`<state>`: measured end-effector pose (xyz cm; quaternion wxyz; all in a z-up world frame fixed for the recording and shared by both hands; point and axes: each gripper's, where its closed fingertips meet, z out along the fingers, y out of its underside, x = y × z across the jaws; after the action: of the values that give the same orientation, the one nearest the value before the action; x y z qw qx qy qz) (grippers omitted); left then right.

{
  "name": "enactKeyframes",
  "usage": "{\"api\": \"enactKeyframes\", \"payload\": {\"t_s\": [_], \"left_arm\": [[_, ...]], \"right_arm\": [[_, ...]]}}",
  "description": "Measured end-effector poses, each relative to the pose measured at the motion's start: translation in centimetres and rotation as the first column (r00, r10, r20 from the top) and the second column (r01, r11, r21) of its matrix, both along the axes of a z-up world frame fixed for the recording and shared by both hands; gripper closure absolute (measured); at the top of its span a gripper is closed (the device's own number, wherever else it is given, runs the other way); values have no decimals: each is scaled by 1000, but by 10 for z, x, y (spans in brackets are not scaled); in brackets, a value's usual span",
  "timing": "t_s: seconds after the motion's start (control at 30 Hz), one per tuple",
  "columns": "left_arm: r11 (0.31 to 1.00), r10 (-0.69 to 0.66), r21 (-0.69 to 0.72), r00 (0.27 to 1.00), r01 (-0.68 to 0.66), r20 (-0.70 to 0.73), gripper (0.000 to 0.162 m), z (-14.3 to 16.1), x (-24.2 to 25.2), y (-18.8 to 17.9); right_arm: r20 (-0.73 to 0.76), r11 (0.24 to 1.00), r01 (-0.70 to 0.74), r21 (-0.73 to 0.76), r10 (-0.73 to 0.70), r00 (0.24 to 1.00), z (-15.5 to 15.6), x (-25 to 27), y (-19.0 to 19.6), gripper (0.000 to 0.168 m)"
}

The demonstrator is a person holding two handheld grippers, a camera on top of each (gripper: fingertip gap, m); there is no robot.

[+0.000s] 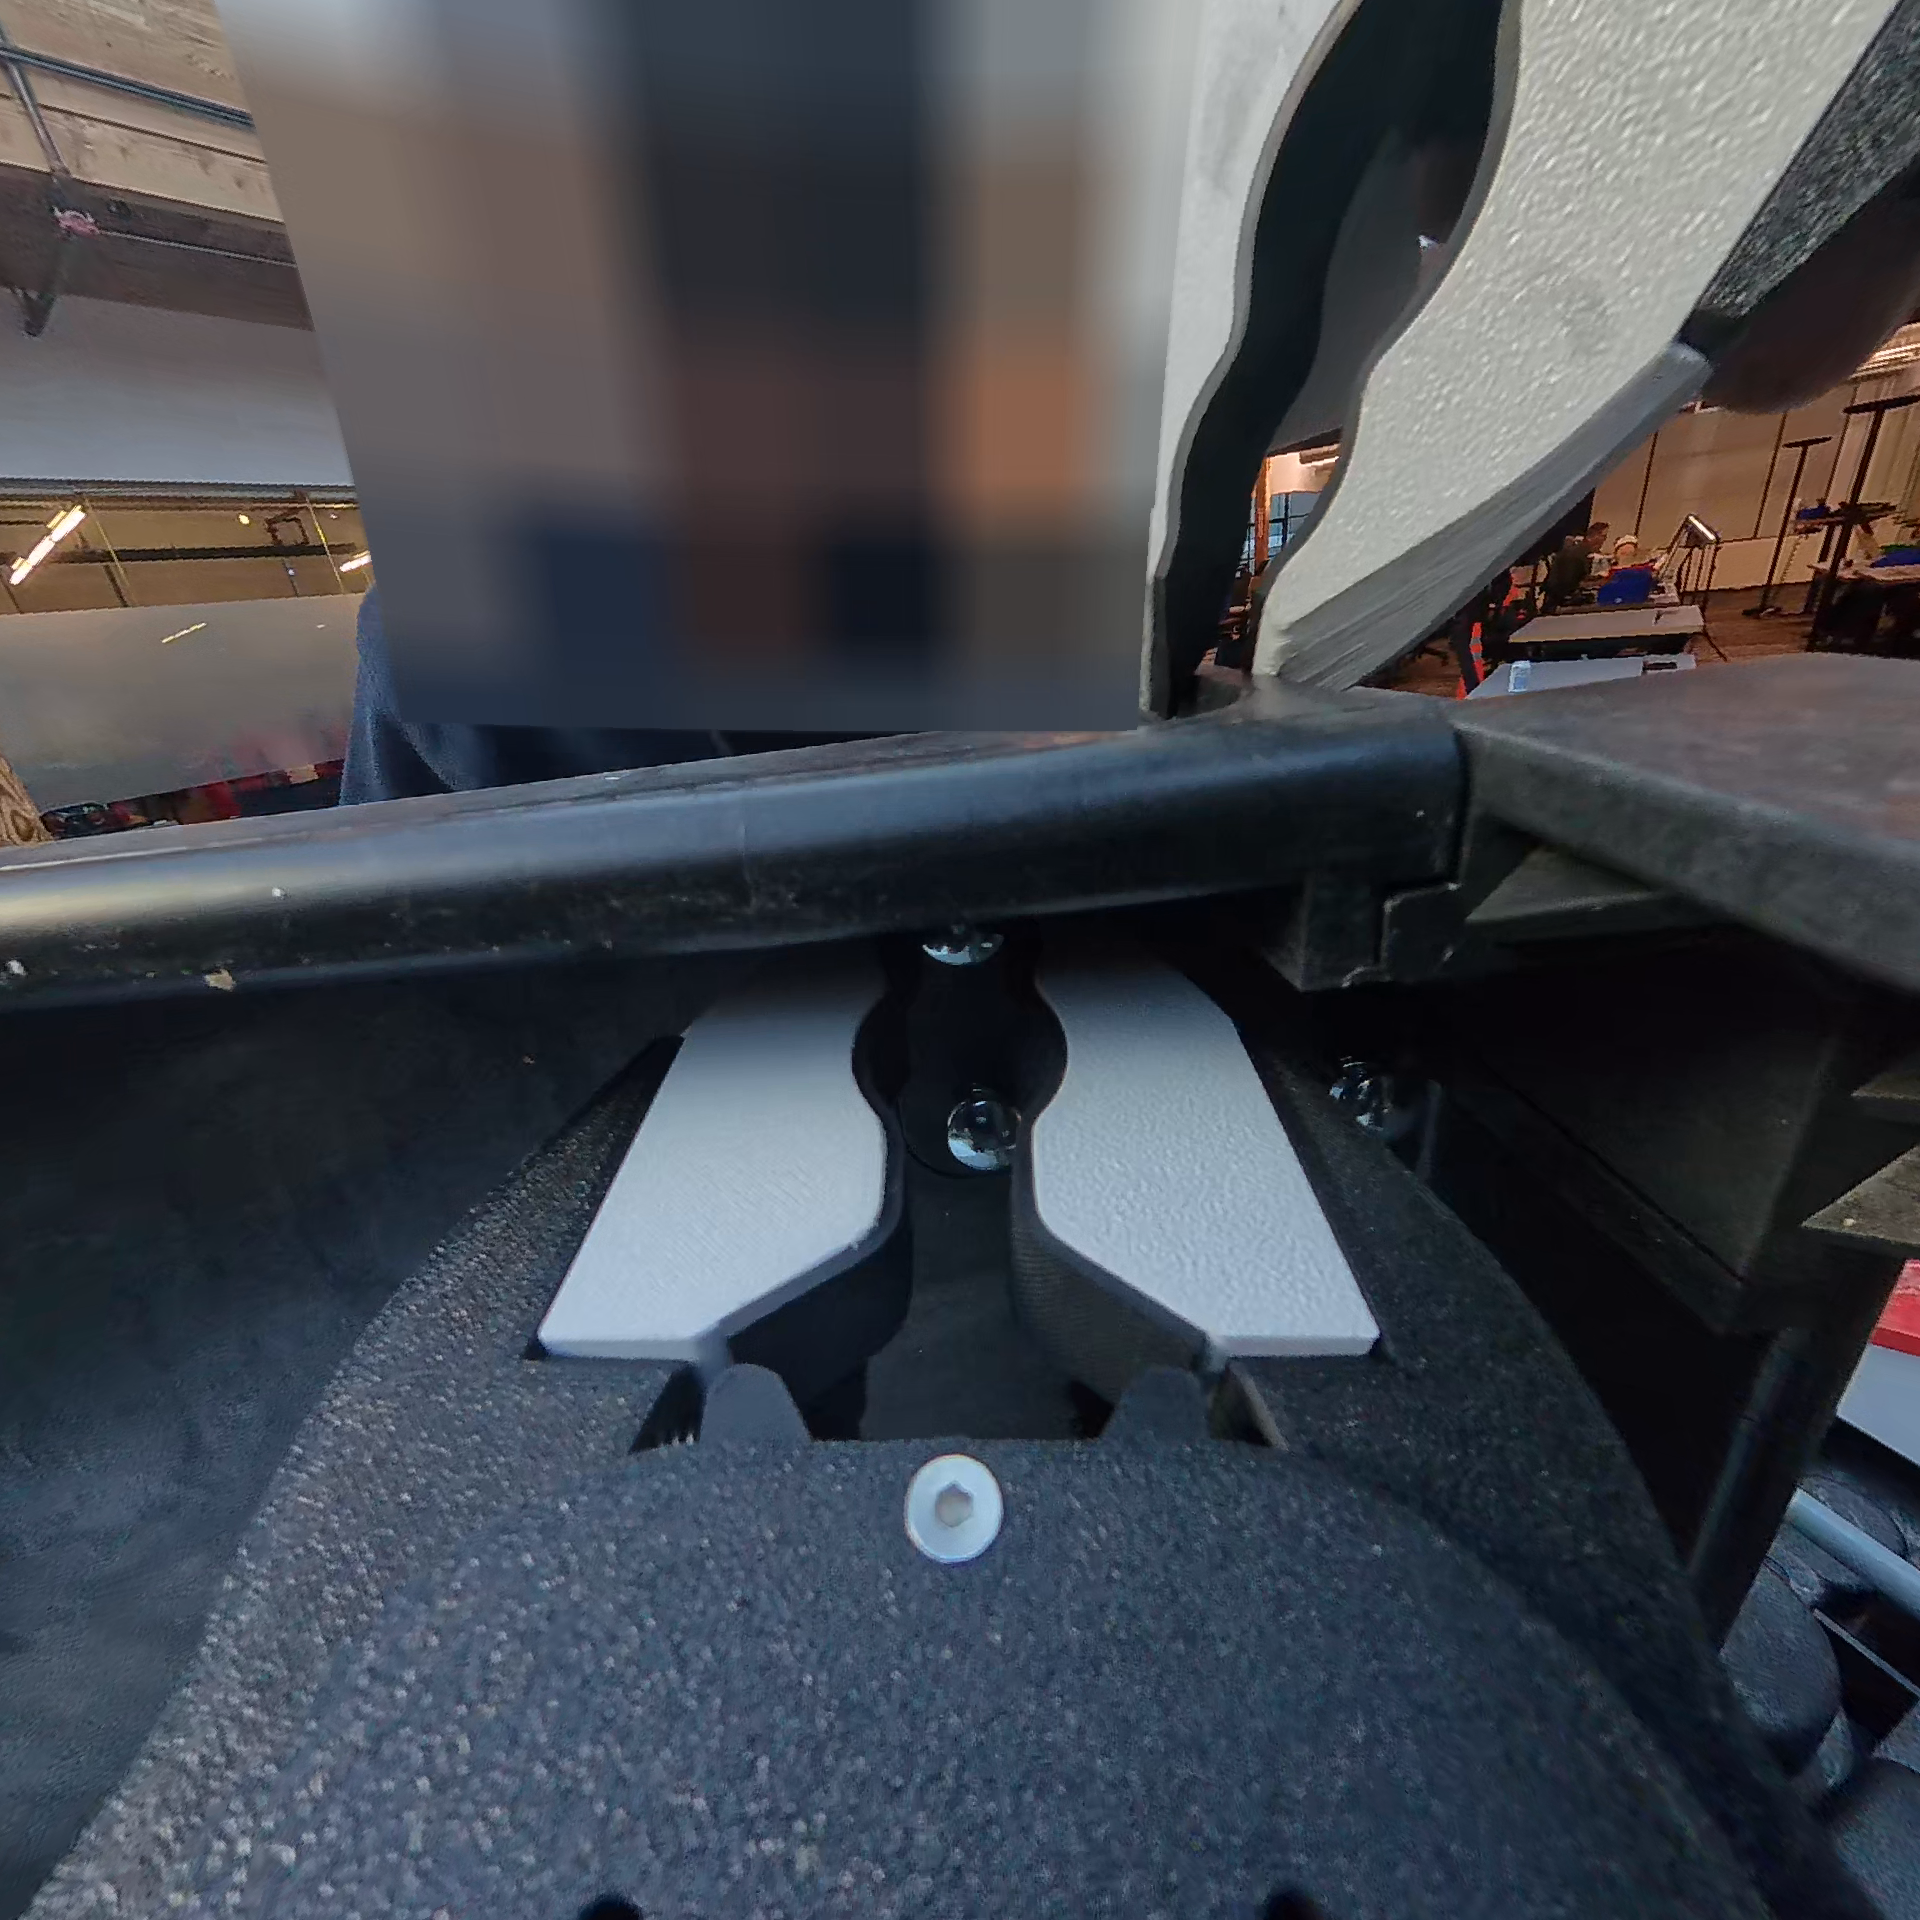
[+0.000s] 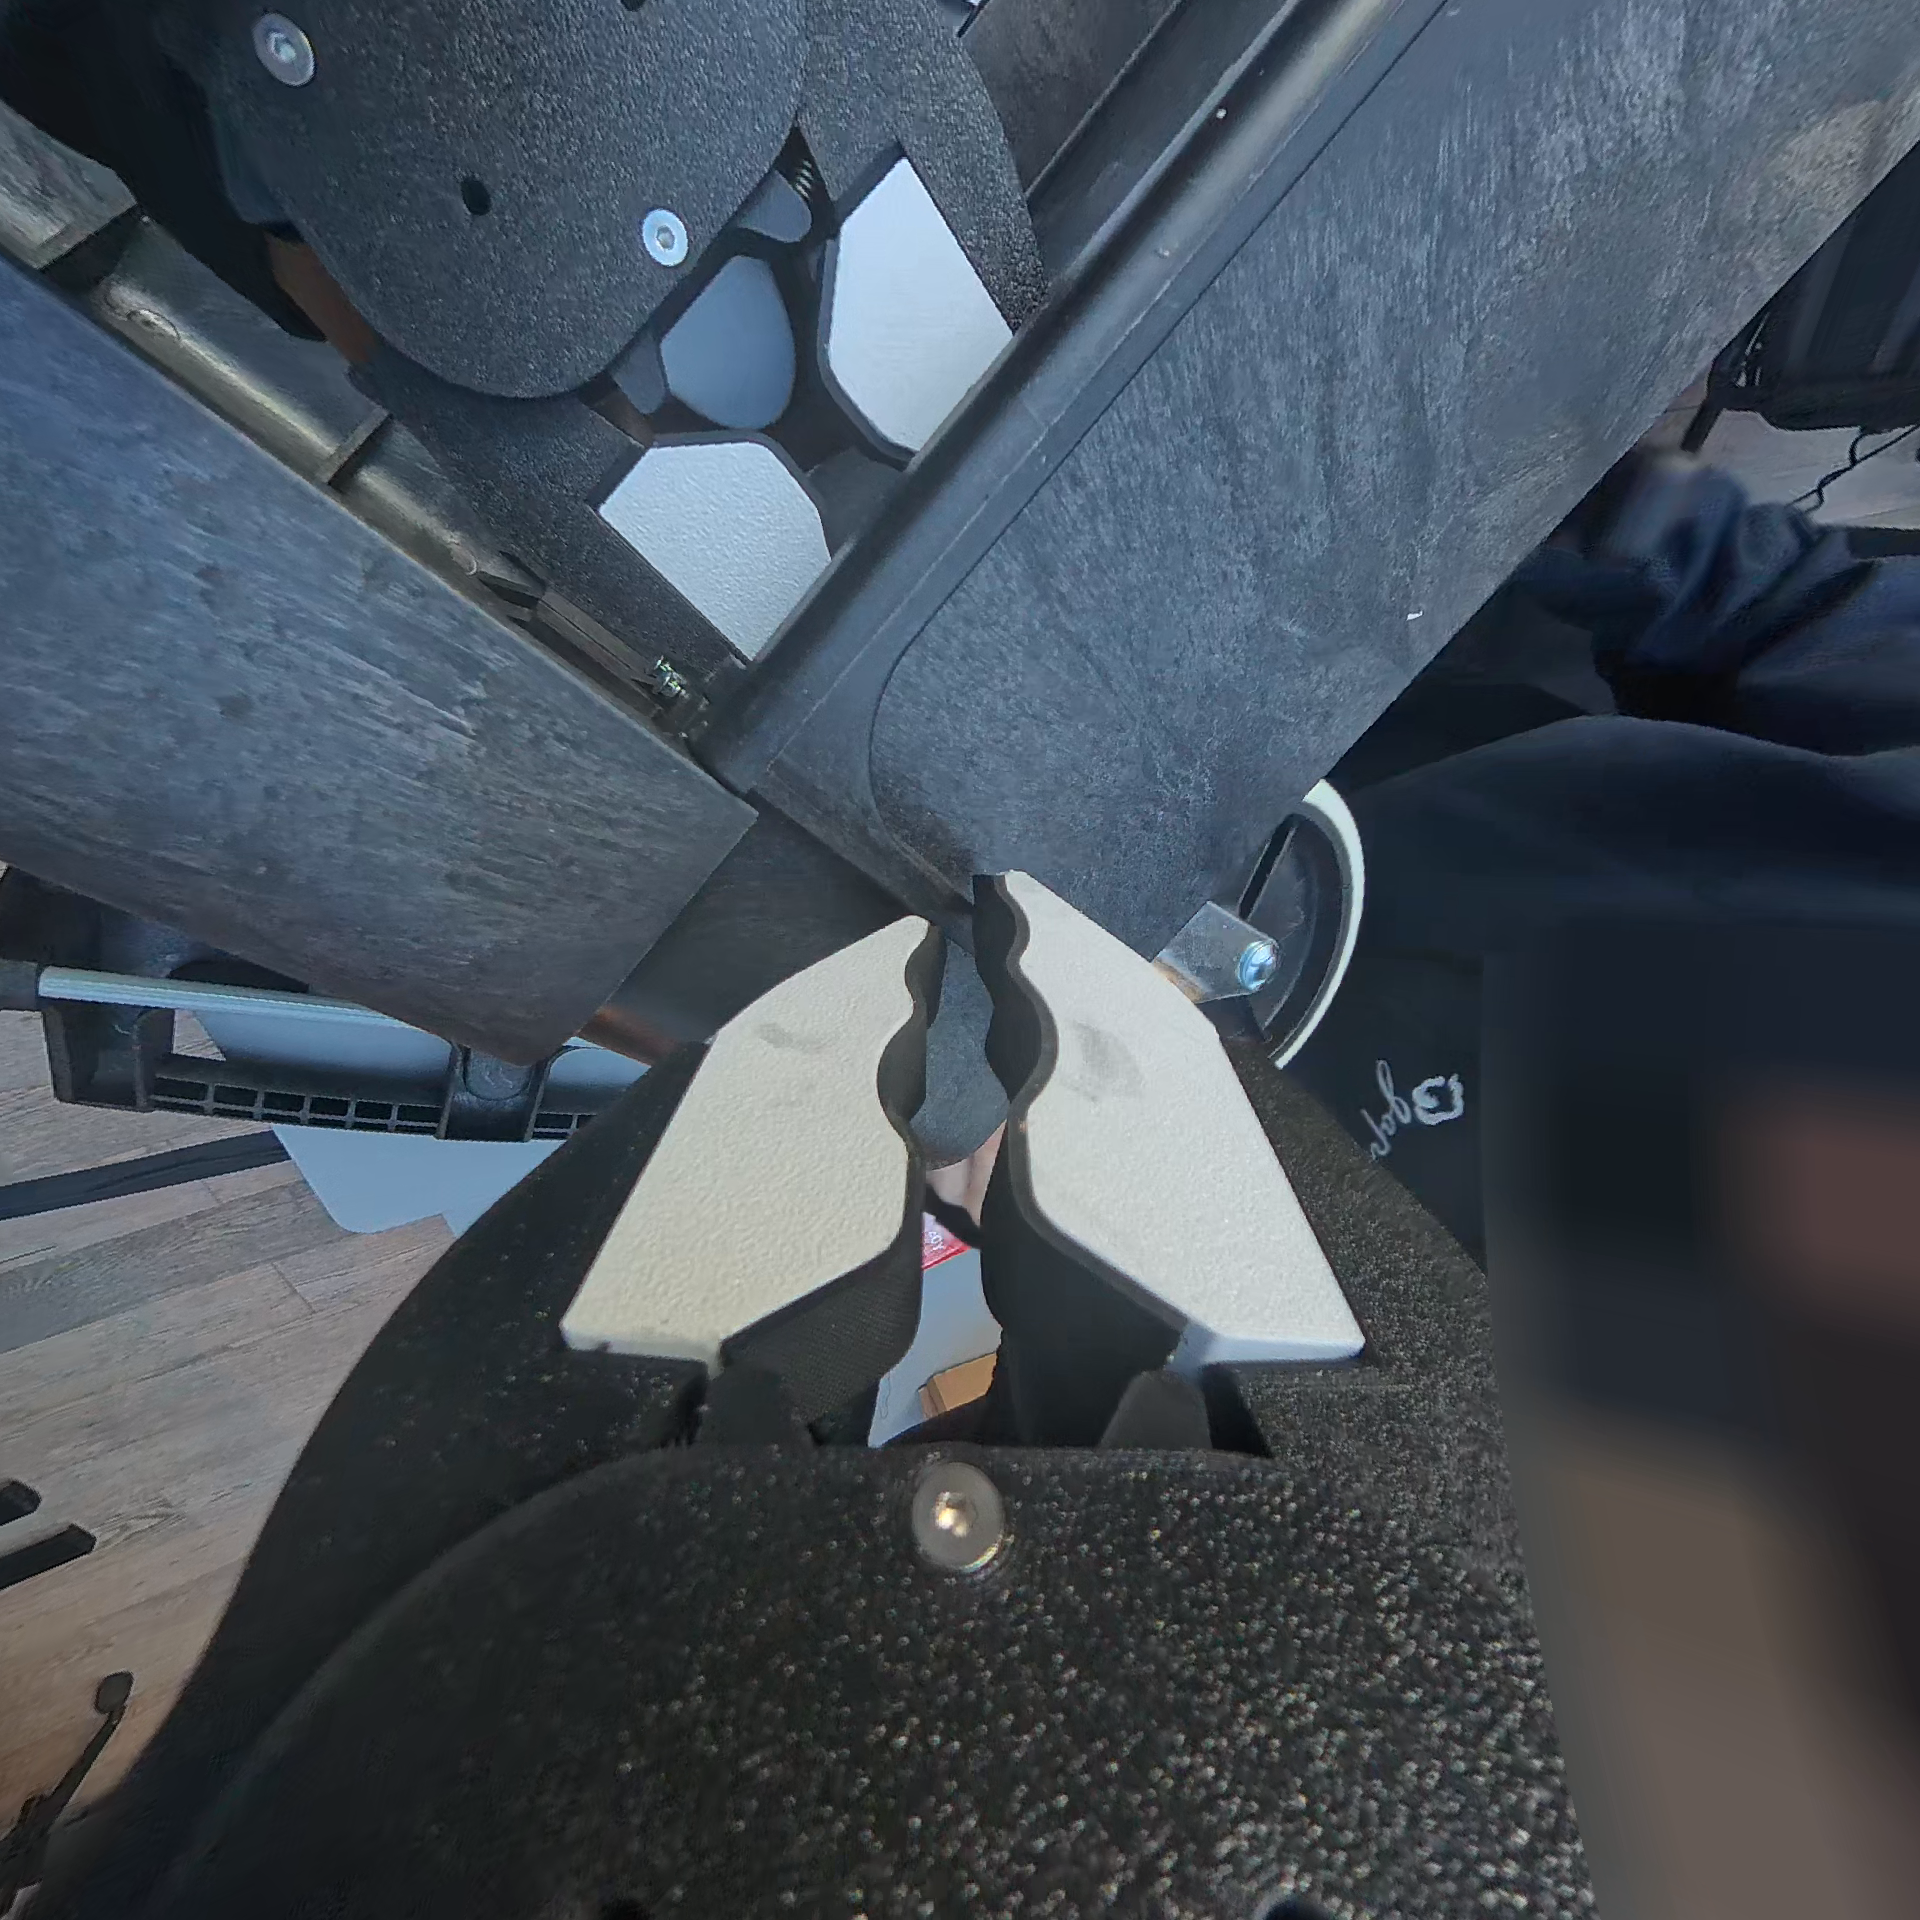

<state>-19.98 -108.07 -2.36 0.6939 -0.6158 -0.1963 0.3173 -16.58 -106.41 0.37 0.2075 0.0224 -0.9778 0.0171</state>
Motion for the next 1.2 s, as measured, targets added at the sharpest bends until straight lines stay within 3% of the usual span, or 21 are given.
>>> {"api": "enactKeyframes", "payload": {"t_s": [0.33, 0.6, 1.2], "left_arm": [[1000, -26, 9, 1000, 26, -16, 145, -5, 3, -2], [1000, 9, 2, 999, -9, 41, 143, -49, 9, -19], [998, 32, -50, 999, -30, 36, 144, -42, -1, 1]], "right_arm": [[-27, 1000, -4, 26, 5, 1000, 0, 0, 0, 160], [-53, 998, -11, 58, 15, 998, 0, 0, 0, 160], [-32, 1000, -2, 6, 2, 999, 0, 1, 0, 160]]}}
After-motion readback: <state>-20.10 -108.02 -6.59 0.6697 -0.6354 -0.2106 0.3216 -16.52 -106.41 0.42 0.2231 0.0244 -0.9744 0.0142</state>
